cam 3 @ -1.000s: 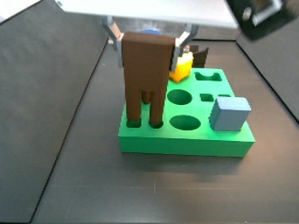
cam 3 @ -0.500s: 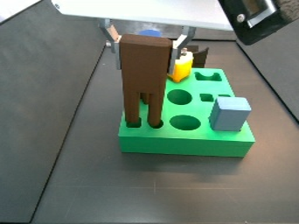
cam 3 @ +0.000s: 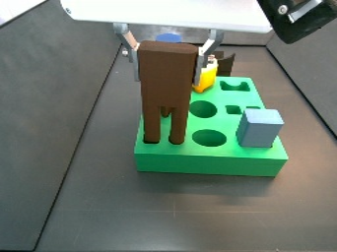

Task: Pick up the square-circle object. Move up. Rotate the square-circle object. Move to above the board. Insert the square-circle object.
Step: Insert the square-circle object.

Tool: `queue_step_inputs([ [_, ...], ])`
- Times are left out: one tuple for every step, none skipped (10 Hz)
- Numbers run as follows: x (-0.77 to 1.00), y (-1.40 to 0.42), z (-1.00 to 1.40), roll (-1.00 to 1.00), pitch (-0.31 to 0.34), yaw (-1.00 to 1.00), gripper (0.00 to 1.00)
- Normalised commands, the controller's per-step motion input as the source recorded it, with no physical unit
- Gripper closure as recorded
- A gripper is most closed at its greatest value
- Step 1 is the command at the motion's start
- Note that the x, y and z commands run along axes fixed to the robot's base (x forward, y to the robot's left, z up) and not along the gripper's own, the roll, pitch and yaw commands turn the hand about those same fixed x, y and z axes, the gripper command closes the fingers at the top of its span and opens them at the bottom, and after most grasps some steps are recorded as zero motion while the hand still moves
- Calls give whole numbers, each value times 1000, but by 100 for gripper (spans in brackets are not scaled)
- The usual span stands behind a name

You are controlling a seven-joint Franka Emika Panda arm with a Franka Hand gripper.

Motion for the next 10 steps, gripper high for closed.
queue_step_inputs([
  [-143, 0, -577, 34, -43, 189, 100],
  [-191, 0, -451, -23, -40, 146, 100],
  [-114, 49, -411, -127, -107, 131, 100],
  [-111, 66, -411, -181, -87, 46, 100],
  [-46, 17, -480, -204, -91, 0, 100],
  [0, 26, -540, -203, -53, -80, 100],
  [0, 3, -477, -197, -50, -83, 100],
  [-23, 0, -334, -149, -104, 0, 100],
  [-40, 0, -197, -39, -106, -9, 100],
  [0, 0, -89, 0, -117, 0, 100],
])
